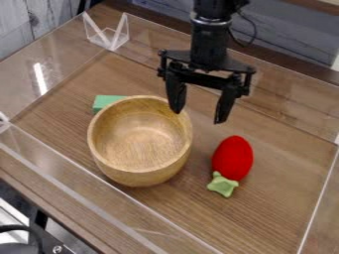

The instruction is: Move the red object to the left side of the table

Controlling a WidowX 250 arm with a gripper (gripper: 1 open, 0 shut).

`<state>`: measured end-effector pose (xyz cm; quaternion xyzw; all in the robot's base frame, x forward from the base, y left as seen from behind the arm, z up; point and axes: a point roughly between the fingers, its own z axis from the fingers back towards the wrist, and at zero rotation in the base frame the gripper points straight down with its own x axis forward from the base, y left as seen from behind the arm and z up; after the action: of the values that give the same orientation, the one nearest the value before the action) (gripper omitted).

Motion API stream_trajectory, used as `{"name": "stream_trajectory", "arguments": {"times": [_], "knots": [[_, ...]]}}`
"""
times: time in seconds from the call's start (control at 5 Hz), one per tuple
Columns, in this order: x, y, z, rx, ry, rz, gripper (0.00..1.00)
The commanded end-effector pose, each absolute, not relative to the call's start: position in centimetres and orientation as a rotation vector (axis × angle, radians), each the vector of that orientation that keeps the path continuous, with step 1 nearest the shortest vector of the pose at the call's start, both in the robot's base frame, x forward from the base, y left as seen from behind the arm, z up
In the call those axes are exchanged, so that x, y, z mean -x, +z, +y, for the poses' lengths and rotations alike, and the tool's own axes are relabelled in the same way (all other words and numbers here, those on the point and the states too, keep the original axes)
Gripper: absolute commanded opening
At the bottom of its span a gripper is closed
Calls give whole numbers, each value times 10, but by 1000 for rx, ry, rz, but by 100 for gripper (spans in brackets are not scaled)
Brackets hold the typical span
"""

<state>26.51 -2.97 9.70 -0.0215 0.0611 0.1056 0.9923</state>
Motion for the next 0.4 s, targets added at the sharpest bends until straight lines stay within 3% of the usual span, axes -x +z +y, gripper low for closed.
{"name": "stream_trajectory", "arguments": {"times": [0.0, 0.2], "knots": [[-262, 108, -47, 56, 182, 55, 100], [-257, 103, -72, 68, 142, 35, 100]]}}
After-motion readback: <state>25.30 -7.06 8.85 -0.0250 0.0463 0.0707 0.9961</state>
